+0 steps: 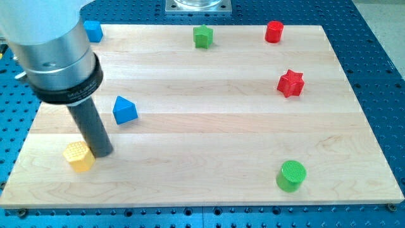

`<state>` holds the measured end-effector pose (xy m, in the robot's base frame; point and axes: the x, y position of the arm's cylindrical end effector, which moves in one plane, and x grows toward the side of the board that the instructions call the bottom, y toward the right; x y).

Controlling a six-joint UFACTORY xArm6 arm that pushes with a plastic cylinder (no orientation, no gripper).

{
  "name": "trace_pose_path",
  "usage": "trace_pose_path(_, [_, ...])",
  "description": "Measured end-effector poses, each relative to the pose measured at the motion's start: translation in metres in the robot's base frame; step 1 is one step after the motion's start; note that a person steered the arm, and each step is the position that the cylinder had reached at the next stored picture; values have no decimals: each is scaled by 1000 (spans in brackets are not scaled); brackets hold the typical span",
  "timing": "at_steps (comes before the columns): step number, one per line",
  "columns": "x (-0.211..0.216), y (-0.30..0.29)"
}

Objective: Move the triangle to the right

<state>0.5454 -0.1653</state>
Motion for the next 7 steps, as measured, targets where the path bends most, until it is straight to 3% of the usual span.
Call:
trace_pose_path(2, [11, -42])
trace_pose_path(4, [-58, -36])
trace_pose_path(5, [-86, -15])
trace_pose_path(6, [-85, 44])
trace_pose_path(7, [-96, 48])
